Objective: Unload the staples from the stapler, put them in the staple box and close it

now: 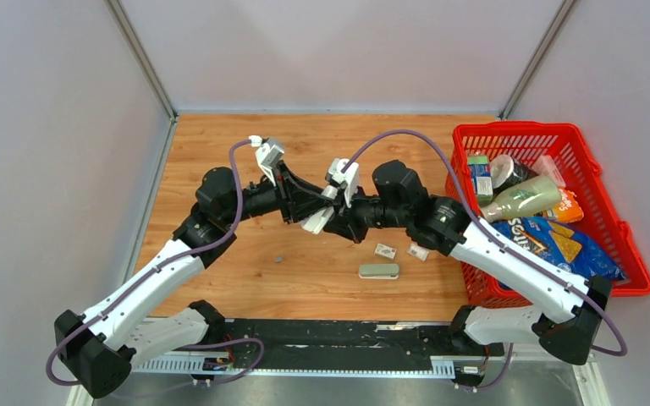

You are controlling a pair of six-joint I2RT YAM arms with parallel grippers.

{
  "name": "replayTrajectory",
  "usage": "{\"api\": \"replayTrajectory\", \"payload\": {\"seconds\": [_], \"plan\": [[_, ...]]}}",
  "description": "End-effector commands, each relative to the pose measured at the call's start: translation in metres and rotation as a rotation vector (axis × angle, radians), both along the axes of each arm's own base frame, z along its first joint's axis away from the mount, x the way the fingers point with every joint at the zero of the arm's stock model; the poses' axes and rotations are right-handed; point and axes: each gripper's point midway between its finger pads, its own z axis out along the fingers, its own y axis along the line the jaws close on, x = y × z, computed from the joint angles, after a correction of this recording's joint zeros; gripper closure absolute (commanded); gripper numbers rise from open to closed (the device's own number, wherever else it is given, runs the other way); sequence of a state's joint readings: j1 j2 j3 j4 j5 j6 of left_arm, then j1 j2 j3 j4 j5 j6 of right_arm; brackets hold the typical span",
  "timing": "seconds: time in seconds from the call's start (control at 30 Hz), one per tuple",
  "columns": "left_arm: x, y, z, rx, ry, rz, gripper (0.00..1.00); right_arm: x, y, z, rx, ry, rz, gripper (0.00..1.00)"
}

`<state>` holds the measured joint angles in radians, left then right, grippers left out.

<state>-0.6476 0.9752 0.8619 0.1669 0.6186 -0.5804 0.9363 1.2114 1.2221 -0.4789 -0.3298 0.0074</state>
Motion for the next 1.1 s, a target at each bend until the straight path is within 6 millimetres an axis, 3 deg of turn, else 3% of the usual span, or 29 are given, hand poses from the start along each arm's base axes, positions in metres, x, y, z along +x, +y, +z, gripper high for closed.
{"api": "replayTrajectory", "payload": {"seconds": [0.0,0.17,0.33,0.47,0.63,0.83,1.07], "plan": [[-0.129,-0.020,-0.040,0.130,0.134,-0.629,1.00,0.008,0.041,0.154,0.406,-0.369,0.141,1.00],[-0.116,-0.024,-0.051,0.189,0.128,-0.566,1.00,0.009,0.034,0.152,0.395,-0.374,0.120,1.00],[-0.087,-0.020,-0.054,0.265,0.058,-0.397,1.00,0.017,0.016,0.122,0.352,-0.334,0.016,1.00],[-0.058,-0.009,-0.055,0.324,0.026,-0.251,1.00,0.011,0.000,0.108,0.346,-0.309,-0.022,1.00],[-0.038,0.000,-0.059,0.396,0.014,-0.143,1.00,0.006,-0.020,0.100,0.352,-0.295,-0.077,1.00],[0.021,0.025,-0.072,0.538,0.012,0.182,1.00,0.022,-0.033,0.084,0.330,-0.227,-0.226,1.00],[0.082,0.062,-0.094,0.629,0.075,0.456,1.00,0.039,-0.036,0.050,0.250,-0.153,-0.343,1.00]]}}
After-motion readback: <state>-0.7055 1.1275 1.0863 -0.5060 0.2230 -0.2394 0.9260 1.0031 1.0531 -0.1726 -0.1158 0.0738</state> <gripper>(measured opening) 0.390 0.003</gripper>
